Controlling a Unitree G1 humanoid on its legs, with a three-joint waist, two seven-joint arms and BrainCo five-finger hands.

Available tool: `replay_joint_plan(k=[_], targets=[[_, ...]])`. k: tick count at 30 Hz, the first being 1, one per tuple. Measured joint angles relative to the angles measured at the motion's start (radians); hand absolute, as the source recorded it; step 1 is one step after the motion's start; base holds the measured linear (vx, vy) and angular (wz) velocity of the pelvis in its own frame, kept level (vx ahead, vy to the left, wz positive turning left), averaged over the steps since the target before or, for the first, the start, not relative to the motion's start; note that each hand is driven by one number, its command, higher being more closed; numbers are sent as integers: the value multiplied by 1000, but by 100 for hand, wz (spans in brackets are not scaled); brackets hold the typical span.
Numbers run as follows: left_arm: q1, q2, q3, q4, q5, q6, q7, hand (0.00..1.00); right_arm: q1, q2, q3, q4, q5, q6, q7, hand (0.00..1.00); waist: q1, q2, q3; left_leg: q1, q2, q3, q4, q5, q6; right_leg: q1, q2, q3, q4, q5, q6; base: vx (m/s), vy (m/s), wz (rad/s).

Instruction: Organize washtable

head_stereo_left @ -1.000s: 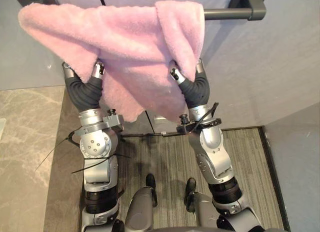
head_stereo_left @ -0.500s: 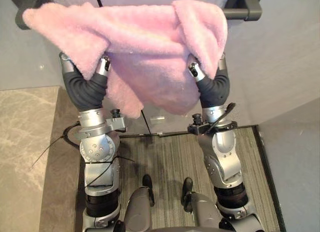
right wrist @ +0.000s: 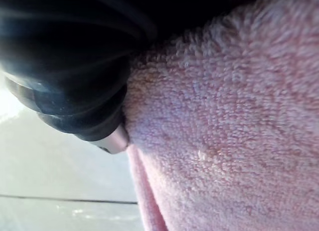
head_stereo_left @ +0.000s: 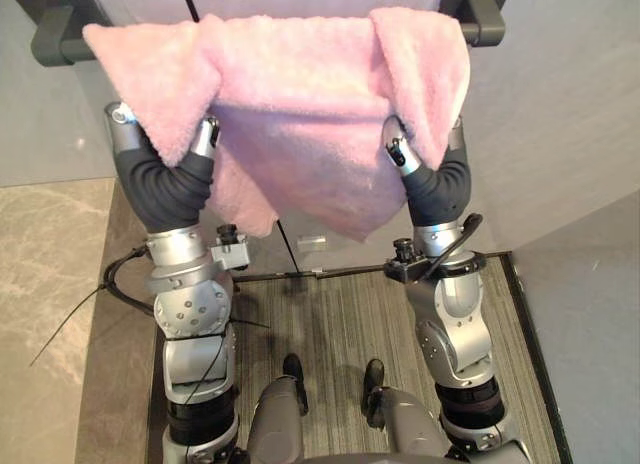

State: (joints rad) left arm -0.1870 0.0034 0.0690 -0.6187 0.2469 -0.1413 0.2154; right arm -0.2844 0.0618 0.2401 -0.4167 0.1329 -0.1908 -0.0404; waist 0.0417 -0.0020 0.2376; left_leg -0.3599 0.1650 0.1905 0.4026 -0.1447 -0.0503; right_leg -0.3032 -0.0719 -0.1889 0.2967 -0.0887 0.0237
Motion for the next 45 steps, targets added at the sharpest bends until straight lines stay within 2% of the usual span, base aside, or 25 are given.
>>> replay_joint_plan(k=[3,16,17,18,19,21,29,35,39,43,45], targets=[[39,-19,-1,0,-20,0,-18,100,22,0,3,0,0,0,5,100,0,0,0,-11,7,1,19,-9,0,0,4,-3,0,-1,1,0,0,0],[130,-40,-1,-2,-40,2,-22,100,118,1,43,1,-2,1,29,100,1,0,0,-16,8,1,23,-18,3,-2,2,-7,4,-8,3,0,0,0],[130,-40,0,-6,-40,2,-22,100,117,1,43,1,-7,1,28,0,1,0,0,-16,9,1,25,-21,3,-2,2,-7,9,-12,3,0,0,0],[130,-40,1,-9,-40,3,-22,100,117,1,43,1,-8,1,28,0,1,0,0,-16,9,1,27,-23,3,-3,1,-7,14,-15,4,0,0,0],[130,-42,12,-15,-40,3,-20,0,118,2,41,1,-8,1,26,0,1,0,0,-16,9,1,32,-27,1,-4,0,-6,20,-21,5,0,0,0],[130,-48,62,-23,-41,4,-16,0,124,4,21,1,-7,1,23,0,0,0,0,-15,10,2,34,-29,0,-7,0,-5,26,-25,4,0,0,0],[129,-59,105,-36,-59,8,12,0,139,6,-49,1,-6,0,-4,0,1,3,-4,-13,11,3,35,-29,0,-9,-1,-3,29,-26,4,4,-2,0],[133,-59,221,-39,-79,22,96,0,198,-3,-168,1,15,-6,-52,0,1,5,-34,-3,11,4,31,-29,0,-1,-1,-2,27,-26,4,0,0,0],[186,-60,217,-40,-80,25,86,0,244,-14,-174,1,15,-6,-47,0,1,8,-59,10,10,7,17,-29,0,11,-1,-3,16,-26,4,0,0,0],[242,-59,215,-40,-79,29,44,0,300,-16,-188,2,15,-2,-40,0,2,12,-74,19,9,7,12,-29,0,22,-1,-5,13,-26,4,0,0,0],[286,-60,207,-39,-79,41,10,0,345,-16,-192,9,14,3,-14,0,2,12,-80,28,9,7,9,-29,0,33,-1,-7,8,-26,4,16,-2,1]])
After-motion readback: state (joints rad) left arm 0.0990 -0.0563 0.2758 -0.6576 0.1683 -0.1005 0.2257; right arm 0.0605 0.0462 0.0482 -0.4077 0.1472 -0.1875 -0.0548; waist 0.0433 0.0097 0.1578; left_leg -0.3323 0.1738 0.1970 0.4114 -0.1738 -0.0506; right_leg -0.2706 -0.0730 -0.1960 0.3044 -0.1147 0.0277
